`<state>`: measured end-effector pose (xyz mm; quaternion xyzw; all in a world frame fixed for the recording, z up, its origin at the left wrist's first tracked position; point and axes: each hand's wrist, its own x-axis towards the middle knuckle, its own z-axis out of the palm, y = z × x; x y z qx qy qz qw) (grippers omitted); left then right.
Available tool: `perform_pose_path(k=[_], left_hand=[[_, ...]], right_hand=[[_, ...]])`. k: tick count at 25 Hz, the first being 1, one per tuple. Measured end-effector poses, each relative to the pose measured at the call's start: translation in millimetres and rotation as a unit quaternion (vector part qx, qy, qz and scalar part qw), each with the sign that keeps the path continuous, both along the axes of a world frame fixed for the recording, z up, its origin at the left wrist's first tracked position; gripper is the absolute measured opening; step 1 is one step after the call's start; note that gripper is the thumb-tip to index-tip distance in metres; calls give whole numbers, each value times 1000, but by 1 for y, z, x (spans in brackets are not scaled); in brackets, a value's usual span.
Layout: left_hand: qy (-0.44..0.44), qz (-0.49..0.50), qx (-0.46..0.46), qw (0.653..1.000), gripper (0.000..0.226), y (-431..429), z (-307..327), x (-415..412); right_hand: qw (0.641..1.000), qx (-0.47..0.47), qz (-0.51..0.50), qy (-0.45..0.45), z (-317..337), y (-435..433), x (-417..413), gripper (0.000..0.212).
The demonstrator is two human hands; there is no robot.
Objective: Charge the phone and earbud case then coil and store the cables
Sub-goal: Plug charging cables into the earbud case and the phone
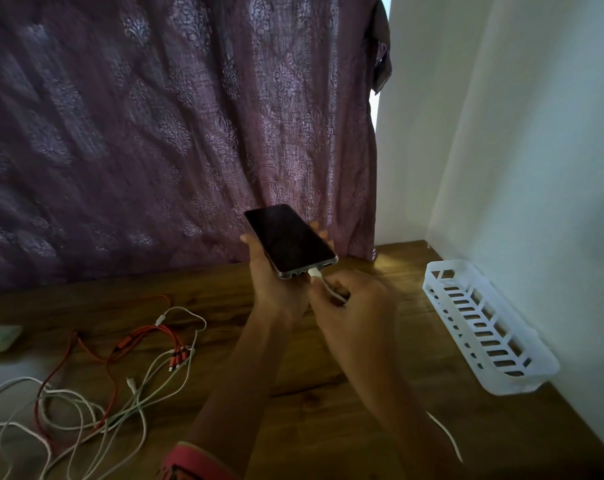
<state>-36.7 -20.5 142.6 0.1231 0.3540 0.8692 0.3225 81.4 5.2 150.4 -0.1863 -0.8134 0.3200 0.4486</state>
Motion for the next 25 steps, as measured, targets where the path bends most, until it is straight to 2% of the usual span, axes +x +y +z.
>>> perform_pose_path(k=[8,13,15,17,19,24,25], left_hand=[[81,-53,24,995,85,-1,0,-3],[79,-55,15,995,89,-1,-3,-9],[92,-54,-16,994,87,-3,-7,-11],[108,-32,-61,992,72,-3,-12,-9],[119,-12,-107,987,63,-4,-23,-9],[143,5,-231,962,72,-15,-68,-16],[162,9,-264,951,67,-16,-79,-16]], right_hand=[[999,-20,10,23,-6,-5,-5,22],[998,-56,27,20,-13,-1,-7,23],[989,-139,48,1,-11,4,-8,26],[959,-277,58,-7,-12,13,-10,38],[928,-371,36,-24,-25,25,-14,43],[871,-489,42,-25,-68,40,-17,7],[864,-500,52,-37,-77,43,-16,10]])
